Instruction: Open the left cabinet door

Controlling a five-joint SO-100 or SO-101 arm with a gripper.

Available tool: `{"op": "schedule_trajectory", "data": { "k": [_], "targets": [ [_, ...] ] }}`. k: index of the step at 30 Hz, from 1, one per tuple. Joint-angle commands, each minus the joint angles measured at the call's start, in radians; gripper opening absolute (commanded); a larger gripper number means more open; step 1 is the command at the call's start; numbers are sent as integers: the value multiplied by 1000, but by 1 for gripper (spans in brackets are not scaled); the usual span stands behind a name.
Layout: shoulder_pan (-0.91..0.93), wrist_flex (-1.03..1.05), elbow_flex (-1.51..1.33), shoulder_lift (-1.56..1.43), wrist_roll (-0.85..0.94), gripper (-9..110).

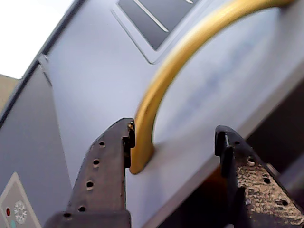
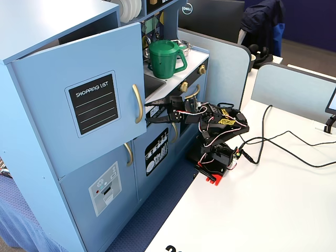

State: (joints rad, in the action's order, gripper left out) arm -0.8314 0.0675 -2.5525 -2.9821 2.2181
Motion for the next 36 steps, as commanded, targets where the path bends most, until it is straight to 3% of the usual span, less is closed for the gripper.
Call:
{"op": "schedule_trajectory", "data": {
  "k": [1, 11, 20, 28, 36],
  "targets": [
    [67, 20, -5, -69, -41, 14],
    [198, 106, 11, -150, -140, 13],
    [299, 72, 77, 92, -238, 11],
    [135, -55, 178, 279, -112, 12],
    [-48, -77, 173, 276, 14, 12]
  ]
}}
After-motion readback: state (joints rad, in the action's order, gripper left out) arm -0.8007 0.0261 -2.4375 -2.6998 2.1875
